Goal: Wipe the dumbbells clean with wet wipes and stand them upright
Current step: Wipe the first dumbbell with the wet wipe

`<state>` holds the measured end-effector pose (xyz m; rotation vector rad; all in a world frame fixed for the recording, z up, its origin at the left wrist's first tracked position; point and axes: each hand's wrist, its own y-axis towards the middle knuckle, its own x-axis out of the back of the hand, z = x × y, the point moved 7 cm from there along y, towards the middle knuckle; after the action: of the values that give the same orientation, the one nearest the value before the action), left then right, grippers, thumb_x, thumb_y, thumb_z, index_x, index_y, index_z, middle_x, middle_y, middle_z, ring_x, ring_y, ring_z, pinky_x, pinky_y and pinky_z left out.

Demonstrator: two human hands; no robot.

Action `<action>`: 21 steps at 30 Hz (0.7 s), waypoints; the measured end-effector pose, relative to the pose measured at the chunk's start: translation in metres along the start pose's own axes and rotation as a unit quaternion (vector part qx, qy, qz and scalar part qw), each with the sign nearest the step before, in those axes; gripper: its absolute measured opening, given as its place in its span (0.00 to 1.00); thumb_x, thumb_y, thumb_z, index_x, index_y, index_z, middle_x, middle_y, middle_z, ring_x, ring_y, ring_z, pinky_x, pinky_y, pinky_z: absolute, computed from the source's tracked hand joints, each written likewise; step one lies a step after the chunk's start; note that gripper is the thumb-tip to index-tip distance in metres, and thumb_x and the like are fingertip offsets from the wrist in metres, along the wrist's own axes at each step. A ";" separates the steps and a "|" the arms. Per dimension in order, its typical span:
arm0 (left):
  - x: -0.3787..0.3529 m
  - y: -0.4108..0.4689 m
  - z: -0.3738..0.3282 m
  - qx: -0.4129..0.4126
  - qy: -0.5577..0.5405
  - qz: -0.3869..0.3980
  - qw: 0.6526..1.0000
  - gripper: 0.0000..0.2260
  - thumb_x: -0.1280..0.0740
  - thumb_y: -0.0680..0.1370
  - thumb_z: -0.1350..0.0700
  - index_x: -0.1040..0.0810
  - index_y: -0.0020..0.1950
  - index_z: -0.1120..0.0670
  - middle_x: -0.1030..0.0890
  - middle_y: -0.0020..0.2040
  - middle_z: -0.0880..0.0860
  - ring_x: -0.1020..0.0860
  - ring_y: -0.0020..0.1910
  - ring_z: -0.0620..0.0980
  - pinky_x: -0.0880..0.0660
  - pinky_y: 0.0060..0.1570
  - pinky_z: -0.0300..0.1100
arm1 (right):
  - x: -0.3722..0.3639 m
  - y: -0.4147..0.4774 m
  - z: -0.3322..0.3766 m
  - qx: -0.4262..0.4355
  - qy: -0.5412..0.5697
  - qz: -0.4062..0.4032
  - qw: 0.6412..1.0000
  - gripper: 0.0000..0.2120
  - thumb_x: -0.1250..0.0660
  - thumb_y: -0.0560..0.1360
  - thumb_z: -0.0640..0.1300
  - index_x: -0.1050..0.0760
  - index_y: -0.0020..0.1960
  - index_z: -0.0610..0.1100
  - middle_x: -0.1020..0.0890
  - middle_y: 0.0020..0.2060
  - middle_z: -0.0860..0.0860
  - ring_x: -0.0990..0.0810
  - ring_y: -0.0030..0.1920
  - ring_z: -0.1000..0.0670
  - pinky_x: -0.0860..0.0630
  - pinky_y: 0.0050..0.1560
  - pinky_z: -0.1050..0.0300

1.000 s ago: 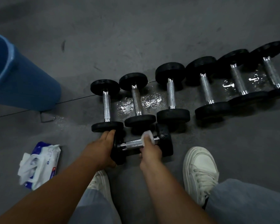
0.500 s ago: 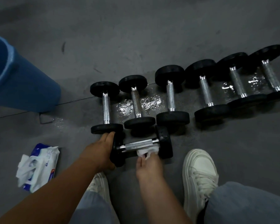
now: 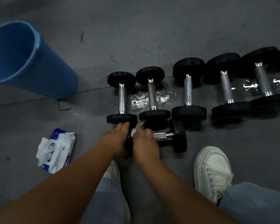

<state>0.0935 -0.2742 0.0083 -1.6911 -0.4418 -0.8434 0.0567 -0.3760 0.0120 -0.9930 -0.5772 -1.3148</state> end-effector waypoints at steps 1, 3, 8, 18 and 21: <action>0.000 0.000 -0.001 -0.001 0.001 -0.001 1.000 0.56 0.20 0.61 0.46 0.51 0.79 0.51 0.38 0.74 0.51 0.24 0.63 0.58 0.24 0.56 0.50 | -0.002 -0.008 0.002 0.017 -0.046 -0.013 0.999 0.16 0.44 0.73 0.42 0.21 0.55 0.47 0.23 0.55 0.50 0.26 0.53 0.45 0.27 0.47 0.50; -0.002 -0.001 -0.001 0.001 0.000 0.002 1.000 0.56 0.20 0.61 0.46 0.52 0.79 0.51 0.38 0.74 0.50 0.24 0.62 0.58 0.24 0.56 0.50 | 0.002 -0.019 -0.001 0.043 -0.042 -0.048 0.997 0.15 0.43 0.70 0.45 0.20 0.50 0.49 0.20 0.46 0.54 0.24 0.50 0.47 0.28 0.46 0.51; 0.000 0.000 -0.002 0.003 0.014 0.007 1.000 0.55 0.20 0.61 0.46 0.51 0.79 0.51 0.38 0.74 0.51 0.24 0.63 0.58 0.24 0.57 0.51 | -0.009 -0.014 -0.014 0.020 -0.070 0.016 0.997 0.24 0.28 0.61 0.47 0.22 0.58 0.48 0.21 0.58 0.51 0.26 0.64 0.43 0.34 0.65 0.39; 0.001 0.000 -0.002 -0.001 0.026 0.004 1.000 0.55 0.21 0.62 0.45 0.51 0.79 0.52 0.37 0.74 0.51 0.25 0.64 0.57 0.24 0.57 0.51 | -0.008 -0.025 -0.008 0.036 0.052 -0.043 0.997 0.14 0.38 0.69 0.42 0.23 0.54 0.46 0.22 0.46 0.52 0.25 0.46 0.47 0.26 0.43 0.54; 0.001 0.001 -0.001 0.001 0.030 0.013 0.999 0.57 0.20 0.60 0.44 0.53 0.79 0.51 0.39 0.74 0.50 0.25 0.64 0.57 0.25 0.58 0.50 | -0.016 -0.057 -0.035 -0.116 0.233 -0.024 0.965 0.11 0.41 0.75 0.36 0.20 0.49 0.41 0.19 0.42 0.47 0.23 0.41 0.50 0.30 0.40 0.67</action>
<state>0.0946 -0.2753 0.0082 -1.6618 -0.3785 -0.8711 -0.0075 -0.3946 -0.0031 -0.8166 -0.0881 -1.6196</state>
